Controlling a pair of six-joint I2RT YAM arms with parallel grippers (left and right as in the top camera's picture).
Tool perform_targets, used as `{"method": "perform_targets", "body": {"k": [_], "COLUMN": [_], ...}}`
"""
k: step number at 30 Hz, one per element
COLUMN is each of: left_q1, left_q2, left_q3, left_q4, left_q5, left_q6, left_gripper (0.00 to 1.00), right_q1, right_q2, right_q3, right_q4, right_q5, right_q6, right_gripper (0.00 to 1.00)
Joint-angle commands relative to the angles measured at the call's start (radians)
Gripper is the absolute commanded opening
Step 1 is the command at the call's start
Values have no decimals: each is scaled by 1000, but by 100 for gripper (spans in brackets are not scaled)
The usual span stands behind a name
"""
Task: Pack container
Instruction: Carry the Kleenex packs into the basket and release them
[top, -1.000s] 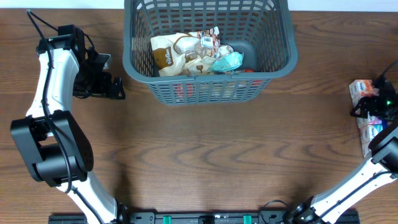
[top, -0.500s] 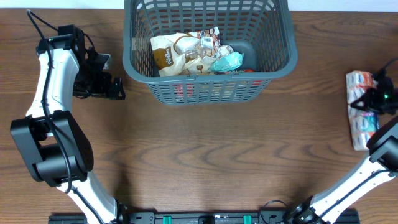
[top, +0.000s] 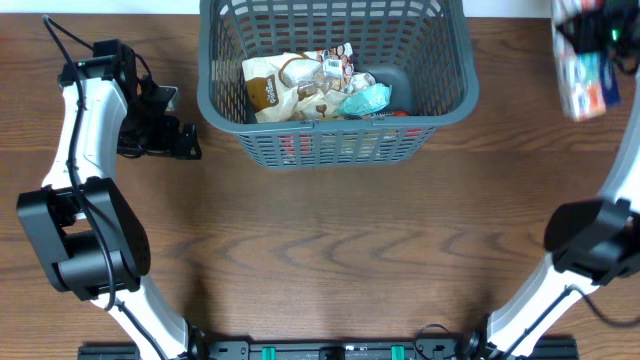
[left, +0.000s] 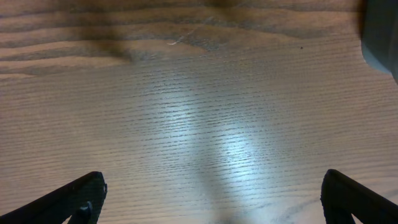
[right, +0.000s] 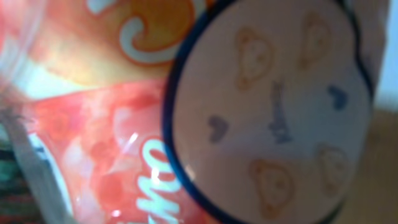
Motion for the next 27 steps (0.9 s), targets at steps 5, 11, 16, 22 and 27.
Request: {"method": "perform_targets", "body": {"k": [5,11,16,22,27], "left_q1": [-4,-4,-4,-4,-4], "left_q2": [-1,-1,-1,-1,-1], "left_q3": [-2,-2,-2,-2,-2], "left_q4": [-3,-3,-3,-3,-3], "left_q5": [2,1,1,2,1], "left_q6": [-9,-10,-10,-10,-10], "left_gripper": [99,99,99,99,99], "right_q1": [263,487,621,694,698], "right_q2": [-98,-81,-19,93,197], "right_q3": [156,151,143,143,143], "right_q4": [16,-16,-100,-256,-325], "right_q5": [-37,-36,-36,-36,-41], "right_q6": [-140,-307,-433,-594,-609], "right_gripper": [1,1,1,1,33]}}
